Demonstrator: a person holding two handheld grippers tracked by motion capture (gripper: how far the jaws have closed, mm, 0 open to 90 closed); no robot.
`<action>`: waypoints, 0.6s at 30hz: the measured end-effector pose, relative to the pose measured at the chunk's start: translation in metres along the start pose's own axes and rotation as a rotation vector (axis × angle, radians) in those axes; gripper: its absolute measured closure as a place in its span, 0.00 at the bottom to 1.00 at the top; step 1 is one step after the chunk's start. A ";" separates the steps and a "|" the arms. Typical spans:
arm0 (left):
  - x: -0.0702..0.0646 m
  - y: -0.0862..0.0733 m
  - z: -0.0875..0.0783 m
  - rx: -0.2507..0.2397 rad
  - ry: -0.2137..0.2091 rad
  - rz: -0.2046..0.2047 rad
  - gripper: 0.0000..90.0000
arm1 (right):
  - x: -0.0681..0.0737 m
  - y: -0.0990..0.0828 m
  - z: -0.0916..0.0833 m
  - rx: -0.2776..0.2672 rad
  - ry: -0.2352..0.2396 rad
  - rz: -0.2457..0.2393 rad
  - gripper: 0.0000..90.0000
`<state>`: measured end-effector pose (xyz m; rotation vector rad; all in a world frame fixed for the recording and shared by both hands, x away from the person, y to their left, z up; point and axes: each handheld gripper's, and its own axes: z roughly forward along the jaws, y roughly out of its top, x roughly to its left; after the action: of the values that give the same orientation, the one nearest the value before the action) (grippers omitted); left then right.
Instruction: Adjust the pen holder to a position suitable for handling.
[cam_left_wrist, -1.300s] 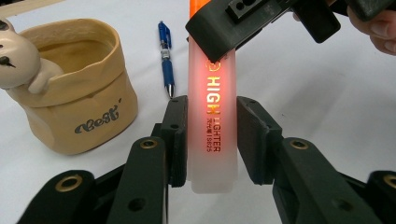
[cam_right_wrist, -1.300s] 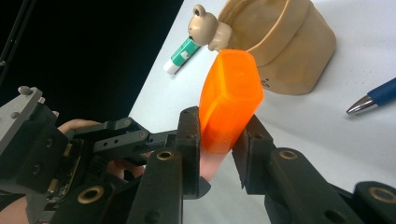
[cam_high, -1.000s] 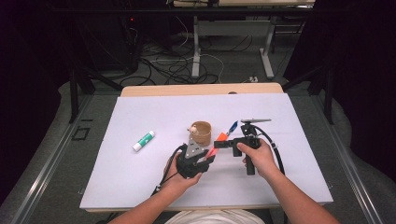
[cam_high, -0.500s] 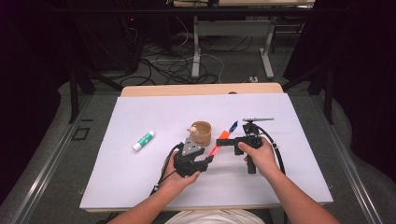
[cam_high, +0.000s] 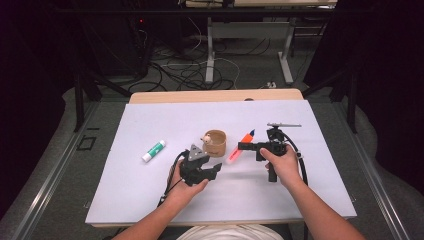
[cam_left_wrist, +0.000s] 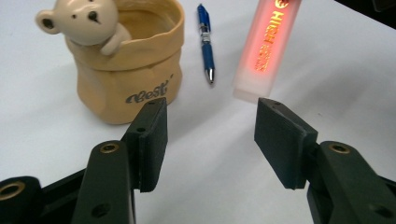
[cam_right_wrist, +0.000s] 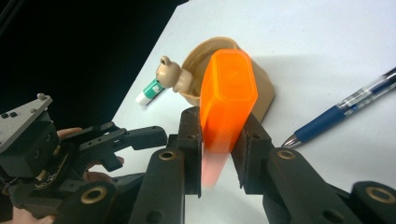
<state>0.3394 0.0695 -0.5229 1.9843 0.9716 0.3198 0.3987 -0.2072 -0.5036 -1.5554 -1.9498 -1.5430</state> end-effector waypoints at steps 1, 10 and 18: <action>0.002 0.000 -0.001 0.011 0.004 0.004 0.50 | 0.000 0.001 -0.001 -0.013 -0.008 -0.003 0.83; 0.022 0.000 -0.004 -0.001 0.058 -0.047 0.47 | -0.001 0.004 -0.004 -0.031 -0.025 -0.022 0.83; 0.046 0.003 -0.013 -0.040 0.123 -0.077 0.39 | 0.003 0.007 -0.007 -0.051 -0.037 -0.052 0.83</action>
<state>0.3640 0.1099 -0.5198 1.9037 1.1086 0.4189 0.4003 -0.2122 -0.4941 -1.5756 -2.0008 -1.6078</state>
